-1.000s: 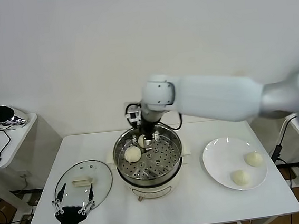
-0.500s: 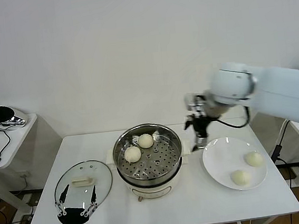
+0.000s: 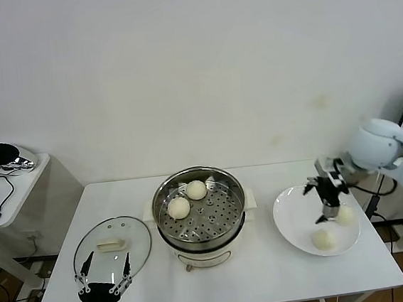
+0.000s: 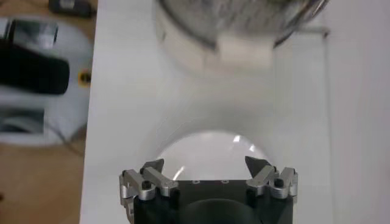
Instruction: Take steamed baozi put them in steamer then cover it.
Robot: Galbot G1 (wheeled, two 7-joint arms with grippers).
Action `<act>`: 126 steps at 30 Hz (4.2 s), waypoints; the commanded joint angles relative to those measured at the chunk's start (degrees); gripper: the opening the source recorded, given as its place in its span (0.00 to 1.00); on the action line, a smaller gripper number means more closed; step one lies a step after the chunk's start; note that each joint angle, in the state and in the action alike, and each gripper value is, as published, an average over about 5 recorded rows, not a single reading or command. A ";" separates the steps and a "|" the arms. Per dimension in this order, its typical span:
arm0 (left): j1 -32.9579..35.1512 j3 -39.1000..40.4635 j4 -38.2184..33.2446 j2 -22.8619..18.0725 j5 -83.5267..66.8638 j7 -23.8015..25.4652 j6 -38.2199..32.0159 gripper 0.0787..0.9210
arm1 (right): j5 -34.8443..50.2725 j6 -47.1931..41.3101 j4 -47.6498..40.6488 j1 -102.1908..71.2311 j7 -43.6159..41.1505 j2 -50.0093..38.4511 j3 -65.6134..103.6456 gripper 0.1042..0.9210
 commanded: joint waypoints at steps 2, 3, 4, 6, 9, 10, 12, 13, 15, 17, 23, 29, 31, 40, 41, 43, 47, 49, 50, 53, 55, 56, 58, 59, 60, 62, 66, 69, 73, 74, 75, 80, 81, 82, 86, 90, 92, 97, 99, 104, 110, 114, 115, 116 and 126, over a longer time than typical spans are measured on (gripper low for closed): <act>0.43 0.21 0.15 -0.97 0.62 -0.09 -0.11 0.88 | -11.56 7.85 -4.99 -13.13 -2.49 -0.08 7.28 0.88; 0.50 0.22 0.13 -1.07 0.67 -0.10 -0.12 0.88 | -11.94 7.96 -5.47 -13.80 -2.49 0.11 7.62 0.88; 0.55 0.22 0.12 -1.17 0.74 -0.11 -0.14 0.88 | -12.40 8.17 -6.08 -14.55 -2.45 0.32 8.00 0.88; 0.63 0.24 0.13 -1.36 0.87 -0.12 -0.16 0.88 | -13.22 8.76 -7.46 -15.82 -2.35 0.70 8.66 0.88; 0.71 0.23 0.24 -1.48 0.99 -0.14 -0.20 0.88 | -13.63 9.62 -9.50 -17.94 -1.97 1.46 10.07 0.88; 0.73 0.22 0.30 -1.48 1.00 -0.15 -0.21 0.88 | -13.68 9.85 -10.09 -18.77 -1.82 1.79 10.74 0.88; 0.76 0.18 0.42 -1.45 1.01 -0.15 -0.22 0.88 | -13.89 10.09 -10.96 -20.40 -1.60 2.43 12.06 0.88; 0.77 0.16 0.47 -1.42 1.01 -0.15 -0.23 0.88 | -14.10 10.09 -11.31 -21.18 -1.49 2.76 12.71 0.88; 0.79 0.12 0.53 -1.37 1.02 -0.14 -0.22 0.88 | -14.57 9.94 -11.98 -22.60 -1.18 3.44 13.83 0.88; 0.80 0.08 0.53 -1.33 1.01 -0.12 -0.22 0.88 | -14.89 9.74 -12.64 -23.66 -0.63 4.14 14.62 0.88; 0.72 0.03 0.67 -1.22 0.98 -0.11 -0.22 0.88 | -14.81 8.76 -13.63 -25.05 0.81 6.11 15.37 0.88; 0.62 0.02 0.80 -1.28 0.97 -0.14 -0.25 0.88 | -14.72 7.66 -14.44 -25.09 1.94 7.83 15.33 0.88; 0.60 0.03 0.86 -1.34 0.97 -0.16 -0.27 0.88 | -14.83 7.40 -14.78 -25.02 2.13 8.19 15.33 0.88; 0.58 0.08 1.01 -1.48 1.01 -0.20 -0.35 0.88 | -14.59 6.22 -15.16 -24.65 2.13 8.78 15.15 0.74; 0.57 0.08 1.02 -1.50 1.01 -0.21 -0.35 0.88 | -14.54 6.15 -15.18 -24.62 2.08 8.81 15.13 0.72; 0.55 0.09 1.00 -1.52 1.01 -0.23 -0.35 0.88 | -14.43 6.02 -15.08 -24.40 1.99 8.76 15.09 0.67; 0.58 0.05 0.92 -1.44 0.98 -0.21 -0.34 0.88 | -13.58 5.82 -14.26 -22.22 1.21 7.84 14.18 0.63; 0.55 0.02 0.93 -1.36 0.96 -0.21 -0.34 0.88 | -12.78 5.75 -13.78 -20.00 0.53 7.04 12.93 0.62; 0.51 0.01 0.95 -1.30 0.94 -0.21 -0.34 0.88 | -12.29 5.77 -13.55 -18.45 0.14 6.63 12.14 0.62; 0.29 0.02 1.01 -1.12 0.86 -0.21 -0.33 0.88 | -10.54 5.72 -12.83 -13.24 -1.16 5.58 10.13 0.62; 0.07 0.04 1.08 -1.01 0.79 -0.21 -0.32 0.88 | -9.03 5.53 -12.24 -9.62 -1.87 5.32 9.58 0.62; -0.06 0.07 1.16 -0.95 0.76 -0.20 -0.31 0.88 | -8.04 5.37 -11.85 -7.50 -2.11 5.43 9.18 0.62; -0.28 0.13 1.33 -0.86 0.73 -0.20 -0.31 0.88 | -5.83 5.03 -11.06 -2.88 -2.51 6.00 8.32 0.62; -0.36 0.17 1.42 -0.81 0.72 -0.21 -0.32 0.88 | -4.50 4.84 -10.73 -0.42 -2.64 6.58 7.68 0.62; -0.42 0.19 1.49 -0.77 0.69 -0.22 -0.32 0.88 | -3.07 4.63 -10.49 2.11 -2.72 7.42 6.88 0.62; -0.48 0.19 1.54 -0.72 0.63 -0.23 -0.34 0.88 | -0.34 4.33 -10.49 7.35 -2.80 9.74 5.02 0.63; -0.47 0.05 1.27 -0.57 0.45 -0.27 -0.34 0.88 | 4.29 4.19 -11.13 18.51 -2.19 16.27 -0.22 0.63; -0.56 -0.20 1.04 -0.55 0.28 -0.28 -0.32 0.88 | 6.97 4.34 -10.75 23.11 -1.12 21.50 -3.92 0.63; -0.64 -0.70 1.01 -0.61 -0.07 -0.33 -0.33 0.88 | 10.92 5.41 -9.48 24.02 1.38 27.64 -6.73 0.64; -0.60 -0.85 1.00 -0.61 -0.13 -0.34 -0.35 0.88 | 11.82 6.02 -9.36 23.77 2.16 29.39 -7.28 0.64; -0.55 -1.00 0.99 -0.62 -0.17 -0.36 -0.37 0.88 | 12.52 6.61 -9.38 23.45 2.86 30.96 -7.72 0.64; -0.35 -1.64 0.58 -0.93 -0.28 -0.40 -0.42 0.88 | 12.97 11.41 -11.43 21.15 5.71 39.83 -9.87 0.64; -0.31 -1.75 0.47 -1.02 -0.31 -0.41 -0.42 0.88 | 12.54 12.56 -11.84 20.73 5.99 41.03 -10.30 0.64; -0.27 -1.86 0.36 -1.10 -0.34 -0.42 -0.43 0.88 | 11.67 14.12 -12.38 20.29 6.25 42.34 -10.96 0.64; -0.19 -2.26 0.11 -1.30 -0.45 -0.45 -0.45 0.88 | 7.81 21.17 -14.05 18.84 7.01 46.30 -13.86 0.65; -0.27 -2.58 -0.03 -1.41 -0.63 -0.47 -0.43 0.88 | 5.26 25.81 -14.32 17.75 6.75 48.23 -16.01 0.65; -0.35 -2.68 -0.03 -1.45 -0.71 -0.48 -0.43 0.88 | 3.03 27.82 -14.32 17.21 6.56 48.72 -16.83 0.66; -0.50 -2.69 0.11 -1.60 -0.83 -0.49 -0.44 0.88 | -1.96 32.29 -14.00 15.85 5.97 49.16 -17.97 0.66; -0.53 -2.66 0.17 -1.65 -0.85 -0.50 -0.45 0.88 | -3.69 34.13 -13.72 15.45 5.72 49.09 -18.19 0.66; -0.55 -2.60 0.26 -1.77 -0.85 -0.52 -0.48 0.88 | -7.46 37.83 -13.56 14.60 5.58 48.92 -18.49 0.66; -0.52 -2.51 0.36 -1.93 -0.77 -0.55 -0.54 0.88 | -8.96 39.32 -13.59 13.42 5.61 48.86 -18.63 0.67; -0.53 -2.49 0.47 -2.00 -0.73 -0.59 -0.61 0.88 | -9.86 40.16 -13.93 12.77 5.87 48.89 -18.63 0.68; -0.54 -2.48 0.51 -2.01 -0.73 -0.61 -0.62 0.88 | -9.94 40.39 -13.96 12.68 5.96 48.86 -18.61 0.69; -0.56 -2.46 0.53 -2.03 -0.72 -0.61 -0.63 0.88 | -9.94 40.60 -13.95 12.67 6.05 48.81 -18.60 0.72; -0.86 -2.35 0.53 -1.99 -0.72 -0.57 -0.62 0.88 | -5.26 38.51 -12.85 19.78 4.44 44.58 -15.49 0.88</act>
